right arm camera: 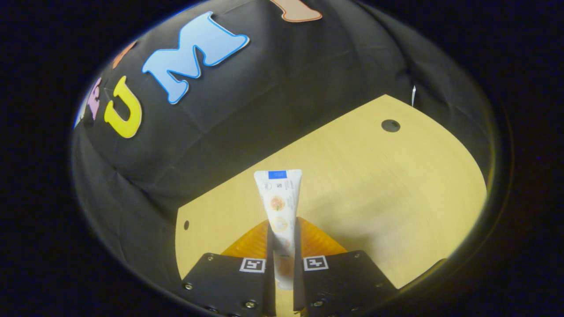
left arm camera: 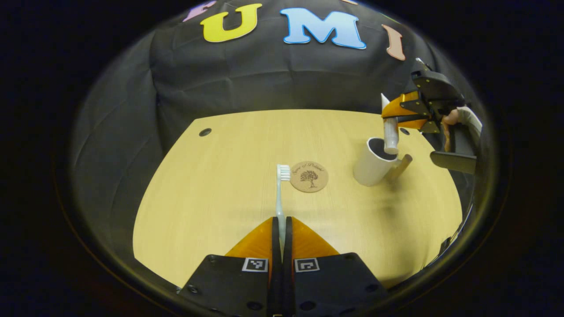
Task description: Put the toothbrush and toothpaste on the desktop into the cup, then pick up the cup and place it on the coaster on the desktop.
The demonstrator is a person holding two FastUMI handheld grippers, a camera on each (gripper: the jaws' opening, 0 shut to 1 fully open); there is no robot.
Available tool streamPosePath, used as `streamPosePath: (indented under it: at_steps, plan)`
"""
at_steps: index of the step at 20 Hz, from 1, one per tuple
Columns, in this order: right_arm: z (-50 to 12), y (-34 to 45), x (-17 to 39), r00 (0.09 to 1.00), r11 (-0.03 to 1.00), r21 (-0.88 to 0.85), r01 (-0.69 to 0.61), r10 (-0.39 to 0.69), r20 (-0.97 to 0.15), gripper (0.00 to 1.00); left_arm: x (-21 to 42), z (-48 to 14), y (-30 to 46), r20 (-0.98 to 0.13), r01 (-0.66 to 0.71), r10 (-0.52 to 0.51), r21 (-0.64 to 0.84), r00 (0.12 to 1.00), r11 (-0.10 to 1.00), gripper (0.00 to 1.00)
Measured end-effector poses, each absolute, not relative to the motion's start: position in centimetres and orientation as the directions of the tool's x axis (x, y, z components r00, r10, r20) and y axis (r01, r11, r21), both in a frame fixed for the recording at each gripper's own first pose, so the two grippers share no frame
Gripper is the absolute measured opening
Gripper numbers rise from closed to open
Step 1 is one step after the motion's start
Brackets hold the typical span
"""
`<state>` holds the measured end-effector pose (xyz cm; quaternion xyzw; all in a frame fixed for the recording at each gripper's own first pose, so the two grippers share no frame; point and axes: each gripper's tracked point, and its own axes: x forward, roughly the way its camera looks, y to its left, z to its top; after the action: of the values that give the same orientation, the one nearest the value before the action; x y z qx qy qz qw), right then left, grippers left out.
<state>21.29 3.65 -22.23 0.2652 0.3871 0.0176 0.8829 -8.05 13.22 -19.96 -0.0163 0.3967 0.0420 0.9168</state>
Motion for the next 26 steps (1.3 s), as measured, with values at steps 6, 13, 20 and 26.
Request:
streamPosePath:
  at_steps: [6,13,20,26]
  plan:
    - [-23.0,5.1,21.5,0.753,0.915,0.394,0.085,0.2,-0.627,0.17,-9.4,-16.8,13.9,-0.735,-0.133,0.096,0.009,0.671,0.991,0.08]
    - [-23.6,5.5,20.5,0.787,0.943,0.33,0.048,0.168,-0.594,0.17,-9.3,-15.7,14.6,-0.738,-0.171,0.118,0.003,0.664,0.985,0.07]
    - [-24.3,5.7,18.0,0.767,0.954,0.298,0.018,0.178,-0.617,0.28,-7.1,-14.7,14.4,-0.732,-0.154,0.1,-0.006,0.674,0.988,0.07]
    - [-25.2,5.6,16.1,0.745,0.961,0.275,0.02,0.17,-0.646,0.35,-5.6,-13.4,13.6,-0.719,-0.14,0.08,-0.024,0.69,0.99,0.07]
